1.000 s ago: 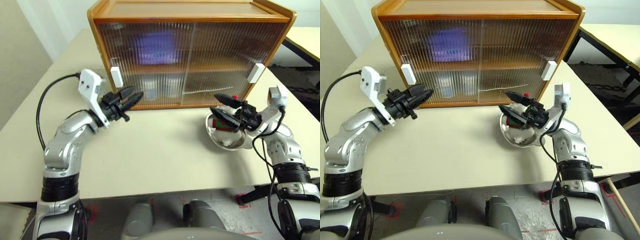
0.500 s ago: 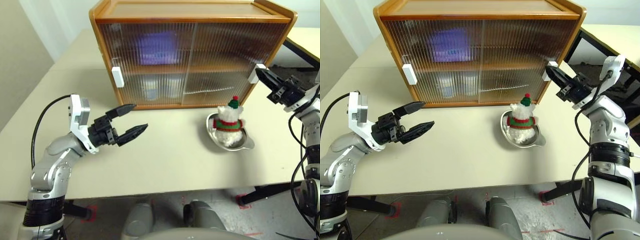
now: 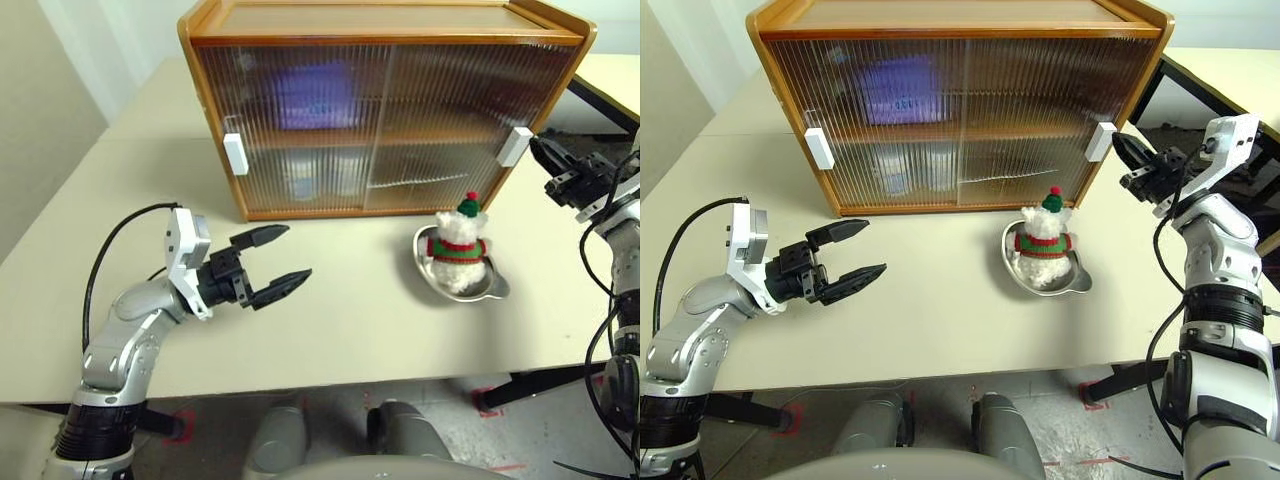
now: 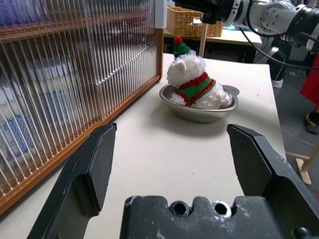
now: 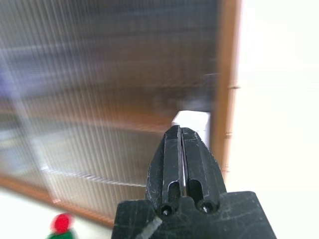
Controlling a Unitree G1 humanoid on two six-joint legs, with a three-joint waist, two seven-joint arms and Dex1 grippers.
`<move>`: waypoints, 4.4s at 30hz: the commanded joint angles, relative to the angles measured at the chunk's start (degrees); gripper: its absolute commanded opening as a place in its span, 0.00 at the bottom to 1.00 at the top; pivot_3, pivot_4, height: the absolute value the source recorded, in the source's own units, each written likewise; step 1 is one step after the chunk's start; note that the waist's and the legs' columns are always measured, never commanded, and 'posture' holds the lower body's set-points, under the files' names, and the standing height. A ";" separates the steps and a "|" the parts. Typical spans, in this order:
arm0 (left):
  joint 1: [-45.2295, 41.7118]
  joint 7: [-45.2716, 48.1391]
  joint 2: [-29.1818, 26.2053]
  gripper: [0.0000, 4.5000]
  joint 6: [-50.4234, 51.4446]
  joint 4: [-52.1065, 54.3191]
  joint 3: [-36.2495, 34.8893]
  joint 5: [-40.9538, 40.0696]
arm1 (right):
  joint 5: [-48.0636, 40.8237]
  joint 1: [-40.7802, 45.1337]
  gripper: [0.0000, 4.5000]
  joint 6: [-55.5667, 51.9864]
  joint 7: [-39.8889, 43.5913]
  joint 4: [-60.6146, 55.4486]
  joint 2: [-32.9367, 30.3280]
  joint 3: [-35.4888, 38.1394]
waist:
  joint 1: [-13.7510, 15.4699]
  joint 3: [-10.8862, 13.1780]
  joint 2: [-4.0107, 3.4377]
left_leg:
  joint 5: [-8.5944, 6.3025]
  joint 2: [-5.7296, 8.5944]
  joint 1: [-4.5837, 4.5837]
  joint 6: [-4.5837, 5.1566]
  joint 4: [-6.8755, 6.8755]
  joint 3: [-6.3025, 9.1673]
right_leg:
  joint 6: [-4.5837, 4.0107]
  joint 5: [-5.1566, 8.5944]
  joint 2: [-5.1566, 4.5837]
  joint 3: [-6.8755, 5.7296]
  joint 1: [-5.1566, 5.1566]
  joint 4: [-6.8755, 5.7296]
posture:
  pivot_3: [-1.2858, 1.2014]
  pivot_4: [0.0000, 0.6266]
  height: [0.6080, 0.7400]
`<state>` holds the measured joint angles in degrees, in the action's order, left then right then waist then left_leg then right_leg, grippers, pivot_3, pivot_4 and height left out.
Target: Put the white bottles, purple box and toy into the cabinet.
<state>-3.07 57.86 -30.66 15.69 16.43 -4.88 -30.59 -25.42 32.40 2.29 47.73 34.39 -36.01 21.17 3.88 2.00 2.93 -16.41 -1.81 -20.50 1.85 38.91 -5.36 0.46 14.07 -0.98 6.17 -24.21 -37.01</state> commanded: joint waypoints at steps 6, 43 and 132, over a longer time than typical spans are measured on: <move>0.04 0.73 -0.63 1.00 -1.53 -1.33 2.22 1.50 | 1.96 -0.13 0.01 0.43 -5.79 0.26 -0.71 0.84 | -0.07 -0.01 -0.01 | 0.00 0.00 -0.01 0.01 0.00 0.00 | 0.00 0.00 -0.01 0.00 0.00 0.01 | 0.60 0.00 1.00; -1.15 -1.48 -1.01 1.00 -1.19 -1.24 4.43 2.12 | 2.60 3.57 0.01 -8.77 -4.13 -2.67 4.16 -4.32 | -1.32 -0.02 -0.05 | 0.01 -0.02 -0.02 0.03 -0.03 0.01 | 0.01 -0.03 0.00 -0.02 0.00 0.04 | 0.60 0.00 1.00; -0.71 -2.36 -1.65 1.00 -1.61 -1.76 5.33 2.68 | -7.47 -5.73 0.99 -50.82 12.14 -34.79 -14.91 -10.88 | 0.84 0.13 -0.34 | -0.07 -0.02 -0.25 0.01 -0.40 0.13 | -0.04 0.03 -0.04 -0.20 -0.23 0.41 | 0.60 0.00 1.00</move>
<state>-3.53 54.85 -32.13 14.45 14.92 0.03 -28.18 -31.48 27.74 -44.24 59.46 2.55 -49.24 10.37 4.72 2.13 2.59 -16.48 -1.83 -20.77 1.87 38.51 -5.23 0.43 14.11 -1.01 5.96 -24.44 -36.55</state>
